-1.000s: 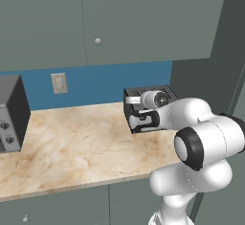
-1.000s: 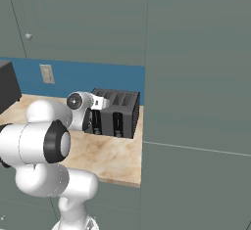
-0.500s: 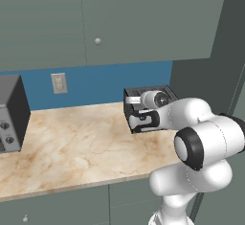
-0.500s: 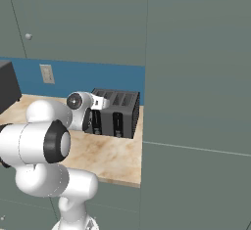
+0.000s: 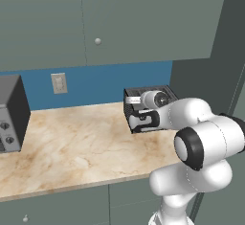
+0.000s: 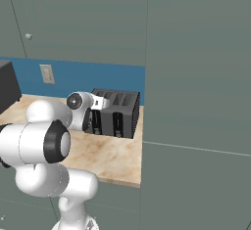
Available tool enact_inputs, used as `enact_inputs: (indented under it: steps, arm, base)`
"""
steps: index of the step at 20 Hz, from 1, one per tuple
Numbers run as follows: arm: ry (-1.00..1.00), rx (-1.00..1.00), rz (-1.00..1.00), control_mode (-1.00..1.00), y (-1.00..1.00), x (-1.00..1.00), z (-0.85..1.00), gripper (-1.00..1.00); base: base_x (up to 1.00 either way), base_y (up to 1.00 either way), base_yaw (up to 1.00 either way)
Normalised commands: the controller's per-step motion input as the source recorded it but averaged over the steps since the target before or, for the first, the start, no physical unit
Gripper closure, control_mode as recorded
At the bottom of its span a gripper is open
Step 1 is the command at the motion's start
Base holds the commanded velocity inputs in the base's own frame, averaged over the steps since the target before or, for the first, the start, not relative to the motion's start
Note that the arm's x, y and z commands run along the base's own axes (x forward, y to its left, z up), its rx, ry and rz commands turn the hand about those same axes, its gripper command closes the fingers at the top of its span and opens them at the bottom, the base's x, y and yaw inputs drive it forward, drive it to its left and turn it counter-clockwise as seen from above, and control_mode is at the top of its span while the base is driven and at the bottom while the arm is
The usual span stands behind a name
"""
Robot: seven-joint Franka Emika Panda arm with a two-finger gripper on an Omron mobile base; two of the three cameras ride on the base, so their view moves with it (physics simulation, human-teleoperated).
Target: Start the toaster. Once the lever pops up, take the bread to the plate on the dining counter.
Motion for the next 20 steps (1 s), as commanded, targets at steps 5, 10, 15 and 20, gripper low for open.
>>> enact_inputs:
  steps: [5,10,15,20]
  arm:
    - [0.00,0.00,0.00,-1.00,0.00,0.00,0.00,-1.00]
    - [0.00,0.00,0.00,-1.00,0.00,0.00,0.00,-1.00]
    - [0.00,0.00,0.00,-1.00,0.00,0.00,0.00,-1.00]
    - [0.00,0.00,0.00,-1.00,0.00,0.00,0.00,-1.00]
  base:
    - [0.00,0.00,0.00]
    - [0.00,0.00,0.00]
    - [0.00,0.00,0.00]
    - [0.00,0.00,0.00]
